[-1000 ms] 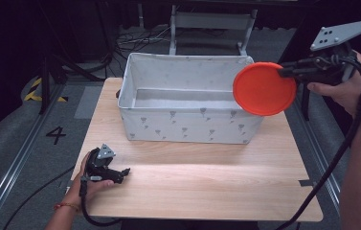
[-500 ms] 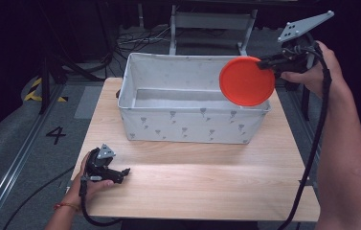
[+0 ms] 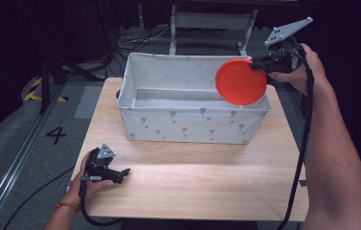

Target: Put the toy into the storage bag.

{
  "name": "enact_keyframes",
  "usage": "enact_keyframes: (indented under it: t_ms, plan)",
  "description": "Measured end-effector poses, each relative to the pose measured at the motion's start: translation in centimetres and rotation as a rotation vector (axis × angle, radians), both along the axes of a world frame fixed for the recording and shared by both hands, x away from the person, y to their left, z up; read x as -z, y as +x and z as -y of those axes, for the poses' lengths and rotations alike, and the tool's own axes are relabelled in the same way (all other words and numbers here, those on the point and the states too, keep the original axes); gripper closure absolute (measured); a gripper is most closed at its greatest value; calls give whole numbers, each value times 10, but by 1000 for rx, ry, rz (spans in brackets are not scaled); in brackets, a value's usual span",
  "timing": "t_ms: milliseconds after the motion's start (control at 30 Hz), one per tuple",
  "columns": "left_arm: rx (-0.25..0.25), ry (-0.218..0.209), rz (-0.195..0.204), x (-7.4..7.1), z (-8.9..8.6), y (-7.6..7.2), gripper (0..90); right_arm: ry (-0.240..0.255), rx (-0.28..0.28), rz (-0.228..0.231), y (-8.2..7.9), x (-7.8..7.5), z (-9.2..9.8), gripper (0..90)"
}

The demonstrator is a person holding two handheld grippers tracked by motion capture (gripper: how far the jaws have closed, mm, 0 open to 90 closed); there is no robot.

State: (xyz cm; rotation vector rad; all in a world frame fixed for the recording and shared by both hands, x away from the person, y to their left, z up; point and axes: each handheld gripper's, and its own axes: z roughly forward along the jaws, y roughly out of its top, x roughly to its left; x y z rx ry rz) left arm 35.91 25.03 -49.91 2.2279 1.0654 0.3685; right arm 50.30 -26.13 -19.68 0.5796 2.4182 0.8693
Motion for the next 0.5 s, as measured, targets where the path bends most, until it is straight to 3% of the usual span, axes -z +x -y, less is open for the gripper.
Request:
enact_keyframes:
  t_ms: [500]
  plan:
    - [-5, 2, 4, 0, 0, -1, 5, -4, -5, -17, 15, 27, 3, 822]
